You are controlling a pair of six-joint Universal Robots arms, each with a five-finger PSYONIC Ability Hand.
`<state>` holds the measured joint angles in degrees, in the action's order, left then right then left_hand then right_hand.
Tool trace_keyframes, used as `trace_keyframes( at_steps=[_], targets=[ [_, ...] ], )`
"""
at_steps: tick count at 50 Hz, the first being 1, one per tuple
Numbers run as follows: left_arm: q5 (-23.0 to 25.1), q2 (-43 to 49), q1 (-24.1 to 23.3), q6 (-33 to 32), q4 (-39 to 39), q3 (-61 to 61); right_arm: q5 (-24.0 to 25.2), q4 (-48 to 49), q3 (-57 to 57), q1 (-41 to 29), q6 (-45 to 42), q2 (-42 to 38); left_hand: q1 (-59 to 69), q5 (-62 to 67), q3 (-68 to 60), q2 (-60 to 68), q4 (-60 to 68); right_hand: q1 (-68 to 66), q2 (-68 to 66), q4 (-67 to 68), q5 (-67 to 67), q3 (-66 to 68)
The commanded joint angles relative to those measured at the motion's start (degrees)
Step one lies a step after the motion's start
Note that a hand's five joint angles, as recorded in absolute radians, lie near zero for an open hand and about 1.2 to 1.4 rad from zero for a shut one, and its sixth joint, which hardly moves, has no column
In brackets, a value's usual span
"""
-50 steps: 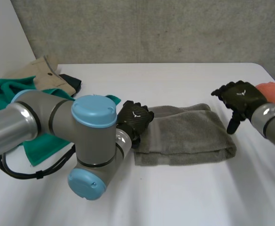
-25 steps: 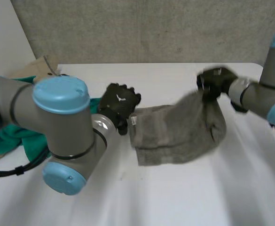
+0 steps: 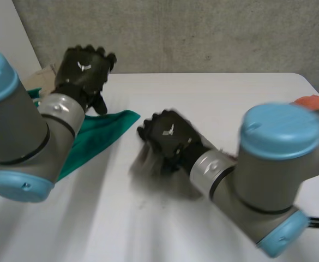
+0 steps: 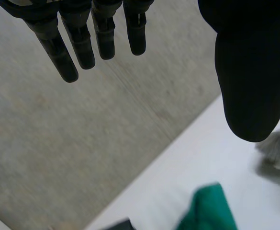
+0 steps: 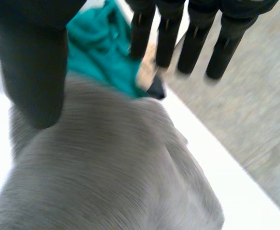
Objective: Fold the laundry.
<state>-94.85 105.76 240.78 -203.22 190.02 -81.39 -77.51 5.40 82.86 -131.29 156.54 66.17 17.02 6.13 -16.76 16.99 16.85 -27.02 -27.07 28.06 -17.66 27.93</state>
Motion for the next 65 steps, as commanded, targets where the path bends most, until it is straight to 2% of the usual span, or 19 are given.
trace_keyframes(
  at_steps=[1, 8, 12, 16, 20, 25, 29, 33, 35, 37, 42, 46, 51, 54, 57, 59, 61, 62, 65],
  targets=[
    [0.55, 0.59, -0.14, 1.94, -0.26, -7.02, -5.99, -1.09, -4.45, -0.19, -0.01, -2.89, -1.59, -0.71, 1.33, -1.56, -1.42, 15.08, 15.13, -16.12, 15.72, -16.0],
    [2.13, 1.11, 0.13, 4.05, -0.35, -11.6, -5.82, -10.3, -11.13, 7.8, -0.53, 1.77, 2.27, 3.15, -2.53, 2.3, 2.44, 12.23, 12.28, -13.27, 12.88, -13.15],
    [4.67, 1.64, 1.35, 4.93, -0.61, -13.79, -2.75, -17.96, -15.79, 11.32, -1.23, 0.63, 8.66, 9.54, -8.92, 8.69, 8.83, 6.02, 6.07, -7.05, 6.66, -6.93],
    [6.96, 1.81, 3.73, 6.43, -2.45, -16.87, 2.96, -22.88, -20.27, 12.64, -4.91, -5.77, 15.9, 16.78, -16.15, 15.92, 16.07, -2.89, -2.84, 1.86, -2.25, 1.98],
    [10.03, 1.99, 4.17, 9.06, -5.0, -18.98, 5.25, -24.55, -23.87, 12.73, -9.3, -10.34, 16.24, 17.13, -16.5, 16.27, 16.41, -4.76, -4.71, 3.72, -4.12, 3.85],
    [13.72, 2.25, 4.35, 14.85, -7.73, -20.39, 6.4, -25.52, -30.11, 12.73, -11.25, -17.02, 15.41, 16.29, -15.66, 15.43, 15.58, -6.94, -6.89, 5.91, -6.3, 6.03],
    [13.99, 4.79, 3.73, 18.81, -7.73, -20.48, 6.58, -29.38, -38.36, 12.2, -11.69, -24.75, 11.39, 12.27, -11.65, 11.42, 11.56, -7.29, -7.24, 6.25, -6.65, 6.37],
    [13.65, 6.73, 3.47, 19.61, -7.38, -19.52, 6.4, -32.9, -43.39, 11.94, -12.13, -29.95, 7.84, 8.72, -8.09, 7.86, 8.0, -8.62, -8.57, 7.58, -7.98, 7.71],
    [13.64, 7.09, 3.38, 19.7, -7.21, -19.08, 6.4, -33.43, -44.88, 11.94, -12.31, -31.36, 7.5, 8.38, -7.76, 7.53, 7.67, -16.32, -16.27, 15.28, -15.68, 15.4],
    [13.47, 7.61, 3.38, 19.79, -6.86, -18.11, 6.23, -33.61, -46.2, 11.85, -12.83, -32.06, 4.66, 5.54, -4.92, 4.69, 4.83, -52.81, -52.76, 51.77, -52.17, 51.89],
    [13.56, 8.93, 3.29, 20.05, -6.85, -16.53, 6.49, -32.38, -45.16, 11.76, -12.22, -27.77, 3.8, 4.68, -4.05, 3.82, 3.97, -52.98, -52.93, 51.94, -52.34, 52.07],
    [13.56, 10.6, 2.77, 20.75, -6.85, -15.03, 6.66, -28.35, -37.88, 12.03, -11.08, -20.22, 3.96, 4.85, -4.22, 3.99, 4.13, -52.98, -52.93, 51.94, -52.34, 52.07],
    [13.91, 14.29, -0.04, 22.33, -6.77, -11.35, 7.02, -22.81, -25.32, 12.64, -8.27, -6.44, 4.3, 5.18, -4.56, 4.33, 4.47, -52.98, -52.93, 51.94, -52.34, 52.07],
    [13.99, 17.89, -1.98, 23.83, -6.59, -6.96, 7.02, -22.27, -21.35, 12.55, -6.34, -3.25, 4.8, 5.68, -5.06, 4.83, 4.97, -52.98, -52.93, 51.94, -52.34, 52.07],
    [13.82, 21.67, -3.56, 26.11, -7.2, -1.86, 6.4, -21.92, -20.02, 12.55, -4.58, -3.15, 8.83, 9.71, -9.08, 8.85, 9.0, -52.98, -52.93, 51.94, -52.34, 52.07],
    [13.91, 24.31, -4.7, 28.48, -7.38, 1.57, 6.14, -21.83, -19.84, 12.99, -2.73, -3.15, 22.23, 23.11, -22.49, 22.26, 22.4, -52.98, -52.93, 51.94, -52.34, 52.07],
    [13.99, 25.37, -5.32, 29.54, -7.38, 3.16, 5.96, -21.4, -19.93, 13.52, -1.68, -3.15, 44.04, 44.92, -44.29, 44.06, 44.2, -52.98, -52.93, 51.94, -52.34, 52.07],
    [13.73, 25.81, -5.67, 30.07, -7.38, 4.64, 5.44, -20.35, -20.19, 14.56, -1.24, -3.06, 62.79, 63.68, -63.05, 62.82, 62.96, -52.98, -52.93, 51.94, -52.34, 52.07],
    [13.21, 25.55, -5.32, 30.07, -5.98, 9.11, 3.34, -16.76, -20.89, 16.41, -1.41, -2.97, 62.98, 63.87, -63.24, 63.01, 63.15, -52.98, -52.93, 51.94, -52.34, 52.07]
  ],
)
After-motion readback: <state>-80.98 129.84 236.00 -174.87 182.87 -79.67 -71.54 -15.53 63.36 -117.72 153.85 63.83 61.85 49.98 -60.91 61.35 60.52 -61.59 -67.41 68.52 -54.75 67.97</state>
